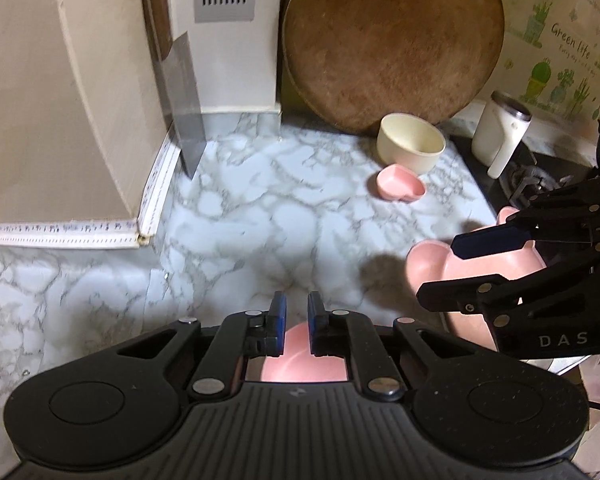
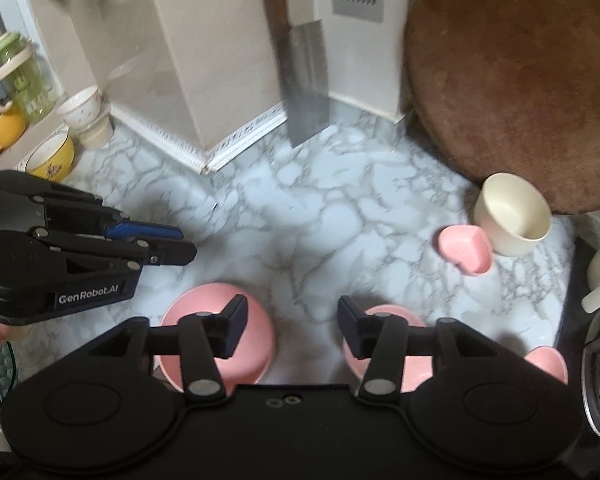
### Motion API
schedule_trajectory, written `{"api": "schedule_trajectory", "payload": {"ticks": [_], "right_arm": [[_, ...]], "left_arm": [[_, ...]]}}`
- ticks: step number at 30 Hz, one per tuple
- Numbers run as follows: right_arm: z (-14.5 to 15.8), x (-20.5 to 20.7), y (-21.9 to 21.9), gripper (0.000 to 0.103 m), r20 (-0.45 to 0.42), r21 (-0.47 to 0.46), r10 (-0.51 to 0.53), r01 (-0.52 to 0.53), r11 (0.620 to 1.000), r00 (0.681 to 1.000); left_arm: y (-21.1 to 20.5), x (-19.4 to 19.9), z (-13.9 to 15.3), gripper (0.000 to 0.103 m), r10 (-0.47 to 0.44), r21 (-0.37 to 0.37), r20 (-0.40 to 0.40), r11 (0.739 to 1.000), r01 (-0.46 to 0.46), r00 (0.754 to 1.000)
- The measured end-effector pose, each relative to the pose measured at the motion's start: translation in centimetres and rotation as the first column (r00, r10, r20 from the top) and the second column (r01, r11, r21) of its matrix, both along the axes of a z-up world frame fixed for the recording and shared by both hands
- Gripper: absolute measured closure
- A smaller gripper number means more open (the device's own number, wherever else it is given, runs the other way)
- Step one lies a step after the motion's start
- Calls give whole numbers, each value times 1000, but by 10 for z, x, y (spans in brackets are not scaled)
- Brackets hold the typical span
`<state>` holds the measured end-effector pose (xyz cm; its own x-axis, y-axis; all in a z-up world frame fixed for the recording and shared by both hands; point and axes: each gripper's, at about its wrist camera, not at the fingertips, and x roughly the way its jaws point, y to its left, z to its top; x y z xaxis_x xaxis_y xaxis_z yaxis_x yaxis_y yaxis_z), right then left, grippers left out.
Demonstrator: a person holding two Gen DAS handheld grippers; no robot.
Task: Organize plates and bowls
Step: 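Lower the pink bowl into the bear plate and open both grippers, then move both open grippers to the cream bowl rim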
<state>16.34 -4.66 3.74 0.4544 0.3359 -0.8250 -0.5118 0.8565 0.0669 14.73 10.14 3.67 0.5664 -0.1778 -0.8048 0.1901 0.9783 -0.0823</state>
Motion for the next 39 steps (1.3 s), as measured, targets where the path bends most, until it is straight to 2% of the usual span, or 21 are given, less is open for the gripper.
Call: {"api": "schedule_trajectory", "payload": {"ticks": [2,5,7,9,11,17,20,29,39], "right_arm": [[6,3,-8,47,16,6,-13,13,1000,1000],[14,7,-21,36,48,11,-37,36,999,998],[19,10,-31,32,66,11,-59,59,998,996],[24,15,-44,26,78,17,-83,82,996,993],[28,20,-57,23,86,23,-108,106,994,990],[36,38,-94,11,114,28,-177,175,984,978],[35,51,-109,5,126,25,-216,215,976,968],[19,90,-146,0,167,4,-293,296,955,941],[-5,138,-169,0,122,-15,-340,344,939,932]], "left_arm": [[-3,3,4,92,-2,-11,9,1000,2,1000],[-11,8,9,90,-10,-23,18,1000,10,1000],[-16,12,12,80,-10,-29,28,1000,11,1000],[-21,14,15,54,-8,-33,47,999,10,999],[-26,17,17,36,-2,-34,69,999,4,998],[-45,36,20,34,-3,-50,87,999,7,996],[-59,48,22,26,4,-46,109,999,1,994],[-101,104,17,25,64,-49,120,997,-59,991],[-147,167,1,25,120,-33,101,993,-118,988]]}}
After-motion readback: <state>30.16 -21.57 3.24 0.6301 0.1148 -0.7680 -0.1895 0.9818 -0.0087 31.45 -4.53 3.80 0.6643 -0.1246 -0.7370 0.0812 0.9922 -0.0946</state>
